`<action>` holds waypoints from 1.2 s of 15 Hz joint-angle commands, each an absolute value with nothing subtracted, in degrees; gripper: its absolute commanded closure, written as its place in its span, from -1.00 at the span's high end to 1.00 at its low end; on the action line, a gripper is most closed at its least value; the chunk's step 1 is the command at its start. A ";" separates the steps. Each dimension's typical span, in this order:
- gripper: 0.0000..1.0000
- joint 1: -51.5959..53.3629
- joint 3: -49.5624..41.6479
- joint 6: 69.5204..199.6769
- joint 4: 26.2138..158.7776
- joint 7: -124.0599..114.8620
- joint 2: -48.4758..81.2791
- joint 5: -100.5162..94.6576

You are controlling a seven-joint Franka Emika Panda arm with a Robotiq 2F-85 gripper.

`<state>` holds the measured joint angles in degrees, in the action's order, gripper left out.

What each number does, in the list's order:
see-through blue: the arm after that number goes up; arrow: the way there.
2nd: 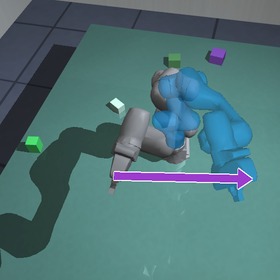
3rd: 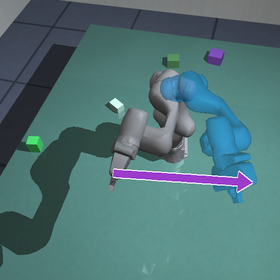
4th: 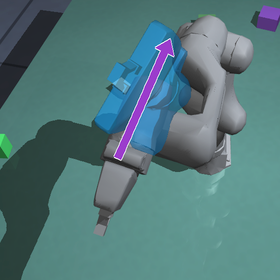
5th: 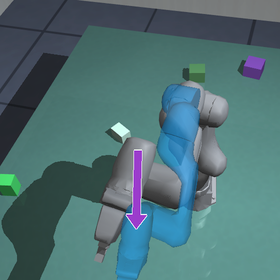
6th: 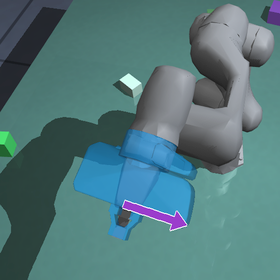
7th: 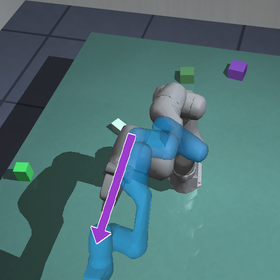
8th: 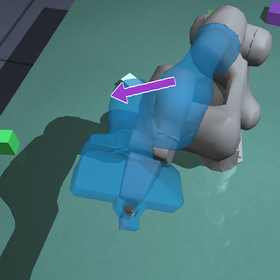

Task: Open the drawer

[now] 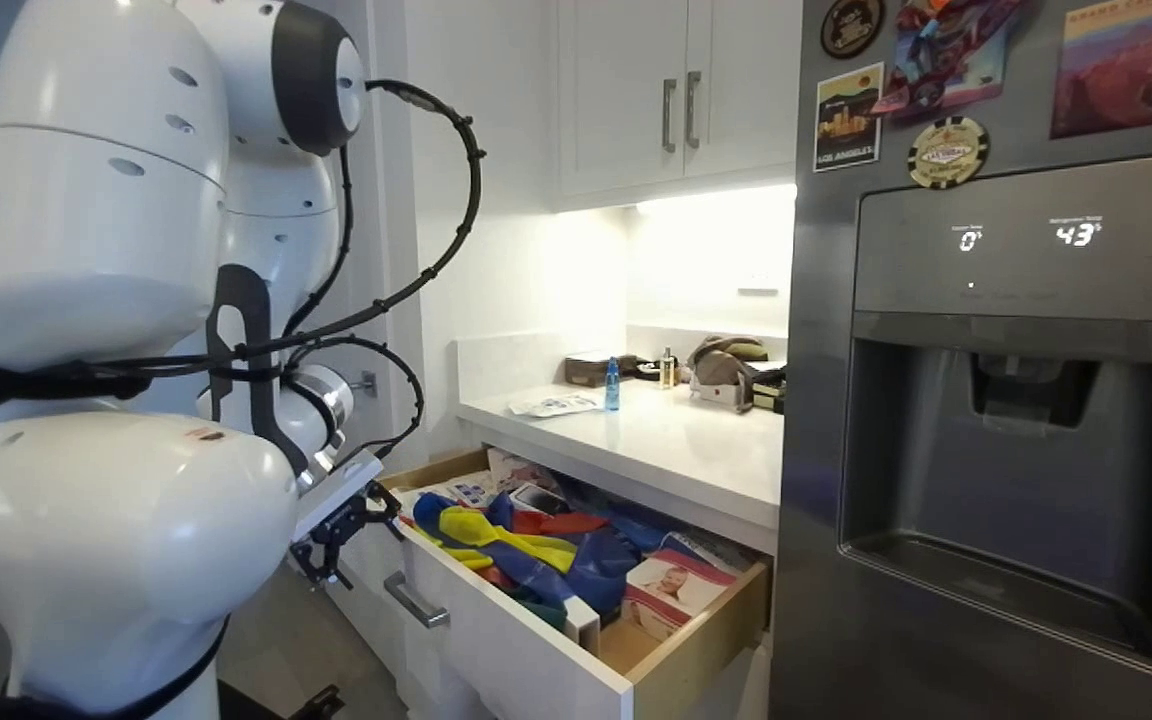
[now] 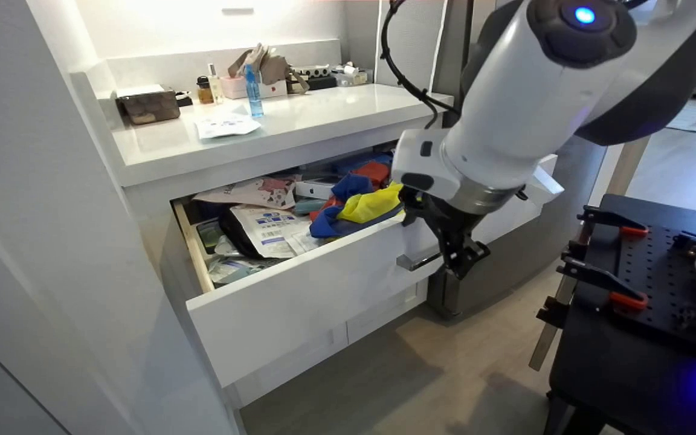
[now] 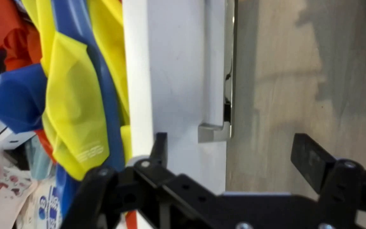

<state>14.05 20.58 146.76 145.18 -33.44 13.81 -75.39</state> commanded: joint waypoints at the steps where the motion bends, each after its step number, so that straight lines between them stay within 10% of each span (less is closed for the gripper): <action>1: 1.00 14.40 20.03 148.86 144.00 -24.13 6.09 -65.93; 18: 1.00 11.21 11.28 152.73 131.82 -32.85 3.34 -49.46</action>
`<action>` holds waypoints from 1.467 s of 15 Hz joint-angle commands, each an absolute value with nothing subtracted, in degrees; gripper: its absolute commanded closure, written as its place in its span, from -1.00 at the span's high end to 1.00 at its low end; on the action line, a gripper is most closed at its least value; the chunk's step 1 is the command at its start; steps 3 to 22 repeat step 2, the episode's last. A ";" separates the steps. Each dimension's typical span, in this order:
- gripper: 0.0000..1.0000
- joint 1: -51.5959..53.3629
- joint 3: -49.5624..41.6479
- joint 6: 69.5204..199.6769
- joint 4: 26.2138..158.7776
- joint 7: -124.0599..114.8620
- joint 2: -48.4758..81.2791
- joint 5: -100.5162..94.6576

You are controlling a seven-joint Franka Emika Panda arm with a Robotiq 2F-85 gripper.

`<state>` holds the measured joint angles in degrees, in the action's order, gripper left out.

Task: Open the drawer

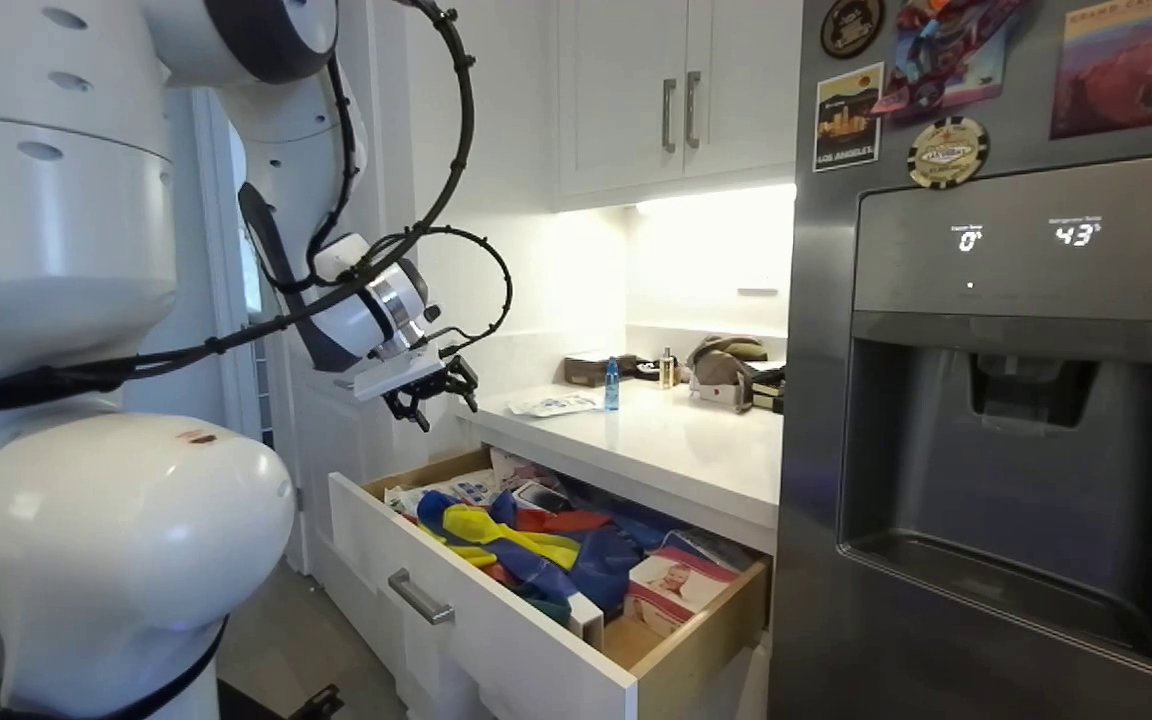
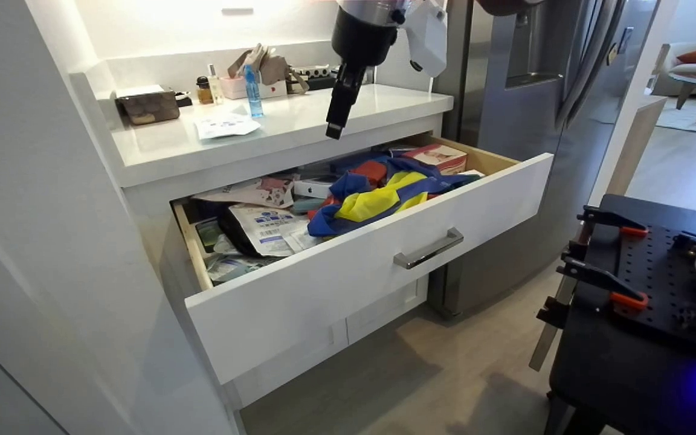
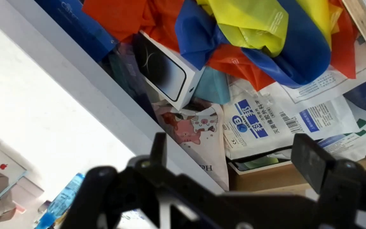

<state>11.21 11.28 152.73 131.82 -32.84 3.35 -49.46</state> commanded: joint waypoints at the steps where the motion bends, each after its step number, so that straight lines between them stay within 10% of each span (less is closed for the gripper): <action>1: 1.00 11.15 11.27 152.73 131.84 -32.80 3.58 -49.43; 22: 1.00 11.15 11.34 152.73 131.91 -32.80 3.65 -49.43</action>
